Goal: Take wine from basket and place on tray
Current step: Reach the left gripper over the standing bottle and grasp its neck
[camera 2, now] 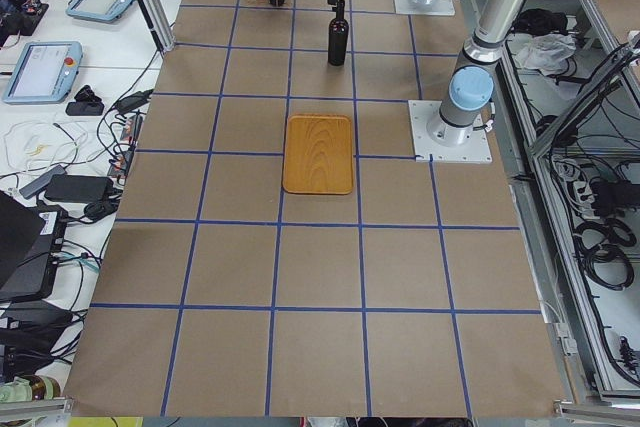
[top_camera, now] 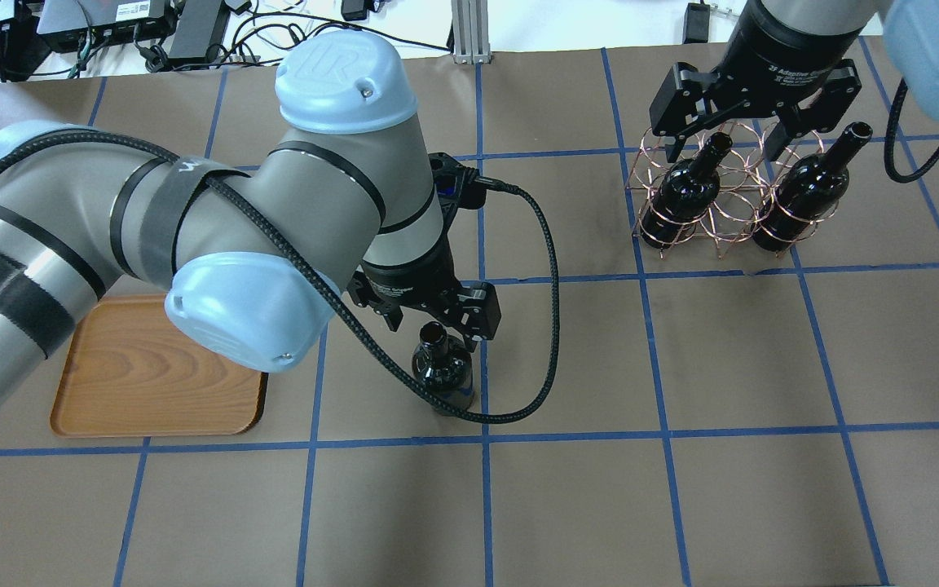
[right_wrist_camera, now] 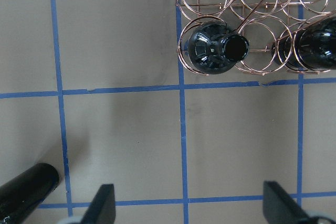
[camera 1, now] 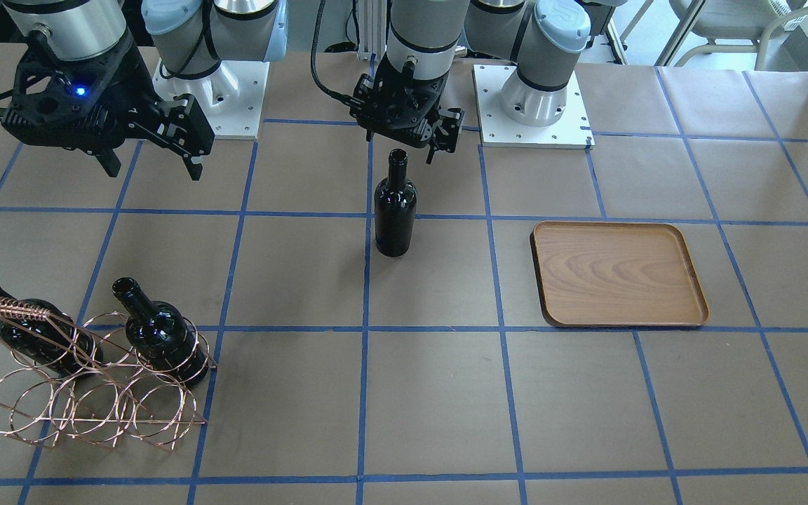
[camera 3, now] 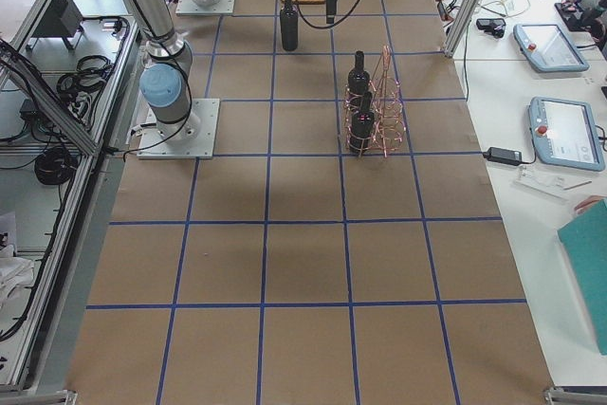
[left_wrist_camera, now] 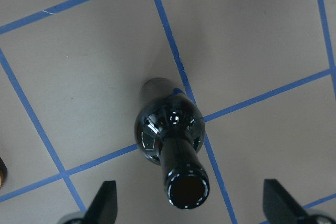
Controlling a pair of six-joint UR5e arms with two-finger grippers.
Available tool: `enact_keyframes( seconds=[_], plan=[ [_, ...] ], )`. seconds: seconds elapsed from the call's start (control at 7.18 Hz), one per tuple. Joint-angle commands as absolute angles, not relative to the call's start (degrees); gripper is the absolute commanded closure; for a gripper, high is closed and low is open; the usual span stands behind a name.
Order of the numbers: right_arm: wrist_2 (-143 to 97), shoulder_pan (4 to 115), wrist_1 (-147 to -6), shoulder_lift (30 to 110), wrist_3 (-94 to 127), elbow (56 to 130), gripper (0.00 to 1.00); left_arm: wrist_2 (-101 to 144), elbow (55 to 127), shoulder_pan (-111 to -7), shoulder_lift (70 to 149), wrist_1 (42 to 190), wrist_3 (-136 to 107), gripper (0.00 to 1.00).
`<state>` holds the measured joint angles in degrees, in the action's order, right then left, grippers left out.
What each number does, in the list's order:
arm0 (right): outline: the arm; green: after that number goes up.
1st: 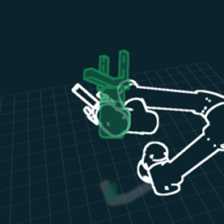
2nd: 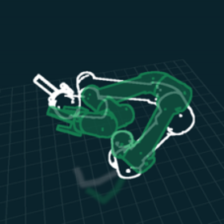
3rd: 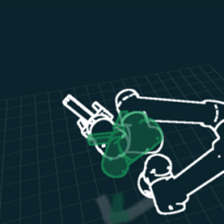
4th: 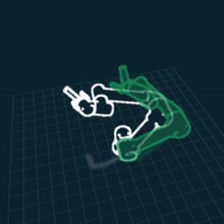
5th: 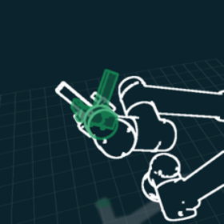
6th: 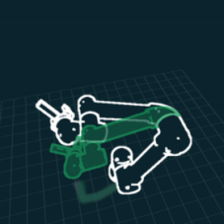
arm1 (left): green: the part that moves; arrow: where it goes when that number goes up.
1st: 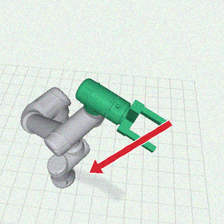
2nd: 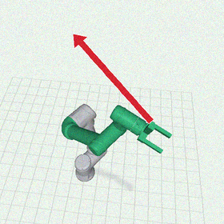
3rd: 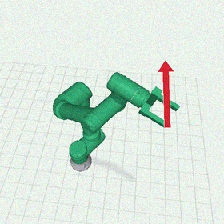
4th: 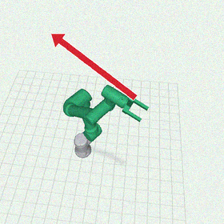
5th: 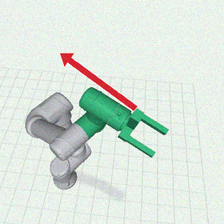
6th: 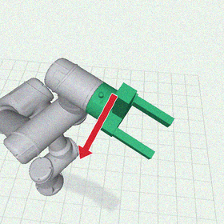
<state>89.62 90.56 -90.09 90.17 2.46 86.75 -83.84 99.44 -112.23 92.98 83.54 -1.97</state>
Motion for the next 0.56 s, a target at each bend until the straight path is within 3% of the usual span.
enact_keyframes(
  seconds=[0.0, 0.28, 0.42],
  plan=[
    [89.5, 90.6, -90.1, 90.1, 2.5, 86.7, 0.0, -83.8, 100.0, -112.4, 93.9, 83.0, -0.9, 0.25],
    [89.4, 90.5, -90.4, 89.9, 2.3, 86.7, 0.0, -83.8, 100.3, -112.3, 94.1, 83.0, -0.4, 0.29],
    [89.5, 90.4, -90.4, 89.9, 2.1, 86.7, 0.0, -83.8, 100.3, -112.4, 94.1, 83.1, -0.4, 0.44]
  ],
)
